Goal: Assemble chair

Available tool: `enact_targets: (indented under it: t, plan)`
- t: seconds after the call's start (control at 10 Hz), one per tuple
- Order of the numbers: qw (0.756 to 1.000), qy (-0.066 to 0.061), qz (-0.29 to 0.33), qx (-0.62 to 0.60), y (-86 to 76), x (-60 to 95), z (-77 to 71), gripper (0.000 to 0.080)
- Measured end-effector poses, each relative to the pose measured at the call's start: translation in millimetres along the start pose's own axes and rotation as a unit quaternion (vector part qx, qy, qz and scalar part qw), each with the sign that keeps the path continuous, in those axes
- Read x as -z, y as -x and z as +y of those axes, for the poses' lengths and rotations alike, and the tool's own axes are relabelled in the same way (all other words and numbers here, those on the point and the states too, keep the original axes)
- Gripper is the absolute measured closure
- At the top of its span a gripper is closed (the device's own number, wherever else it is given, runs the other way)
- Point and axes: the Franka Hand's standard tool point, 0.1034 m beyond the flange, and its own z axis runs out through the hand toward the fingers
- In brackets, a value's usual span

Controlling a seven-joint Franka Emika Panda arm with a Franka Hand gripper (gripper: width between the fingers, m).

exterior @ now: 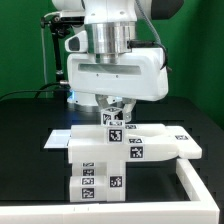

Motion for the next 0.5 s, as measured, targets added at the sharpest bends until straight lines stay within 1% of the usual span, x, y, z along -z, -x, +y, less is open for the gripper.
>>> enact_targets:
  t: [0.1,0.2,0.3,0.4,0.5]
  plan:
    - [1.000,0.000,0.000,0.004,0.0,0.0,0.0,0.0422]
    - [0.999,0.000,-0.001,0.047,0.0,1.9,0.0,0.0285]
    - [0.998,-0.001,0.000,0.063,0.1,2.9,-1.0,0.0285]
    - [0.995,-0.001,0.000,0.099,-0.1,2.5,-0.5,0.0179]
    - [0.990,0.000,0.000,0.140,-0.2,2.5,-0.4,0.0159]
